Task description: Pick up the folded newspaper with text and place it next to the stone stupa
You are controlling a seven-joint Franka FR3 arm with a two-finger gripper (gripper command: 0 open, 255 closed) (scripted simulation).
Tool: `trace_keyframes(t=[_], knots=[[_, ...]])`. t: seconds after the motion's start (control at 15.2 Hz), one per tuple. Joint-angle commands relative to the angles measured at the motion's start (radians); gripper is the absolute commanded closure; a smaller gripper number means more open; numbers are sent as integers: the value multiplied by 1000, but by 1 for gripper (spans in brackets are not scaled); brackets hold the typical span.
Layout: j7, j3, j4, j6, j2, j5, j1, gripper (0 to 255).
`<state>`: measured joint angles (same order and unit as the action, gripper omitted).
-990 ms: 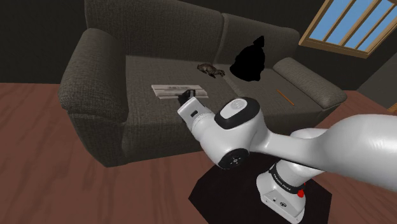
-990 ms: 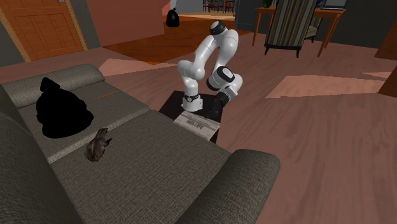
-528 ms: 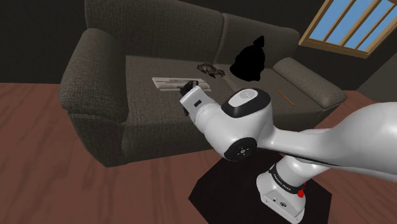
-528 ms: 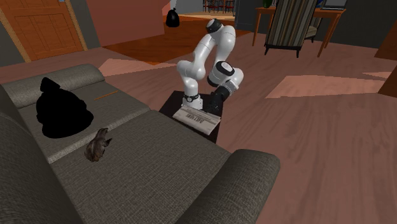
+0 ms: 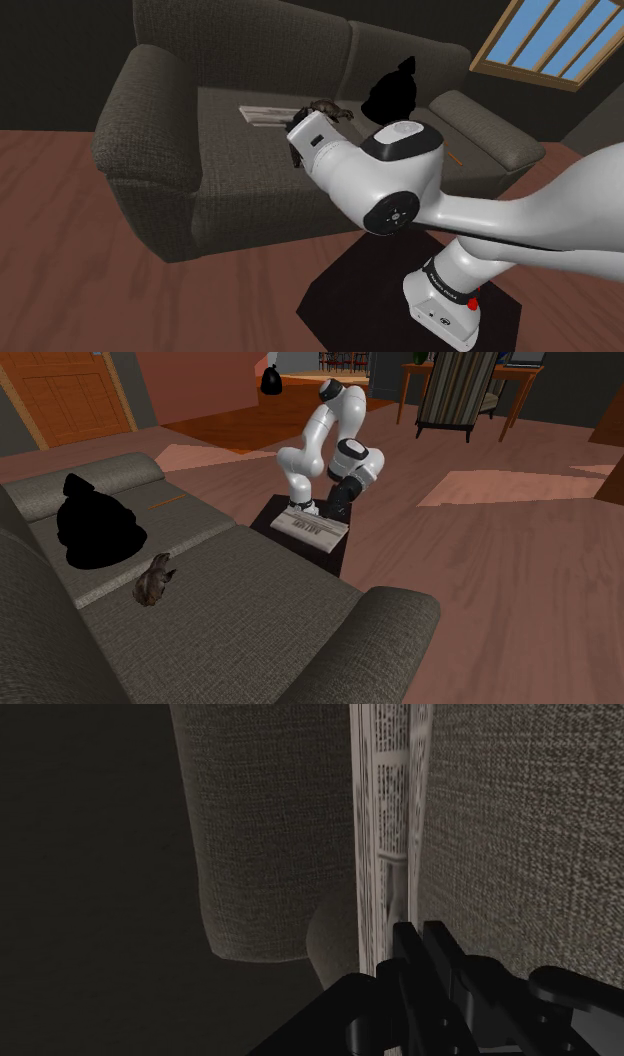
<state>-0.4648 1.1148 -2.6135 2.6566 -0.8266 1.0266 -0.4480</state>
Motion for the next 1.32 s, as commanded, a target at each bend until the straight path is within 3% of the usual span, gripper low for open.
trace_keyframes(t=[0.0,1.25], knots=[[36,-35,2,-11,2,-12,28,255],[322,-259,102,-117,19,-114,183,255]])
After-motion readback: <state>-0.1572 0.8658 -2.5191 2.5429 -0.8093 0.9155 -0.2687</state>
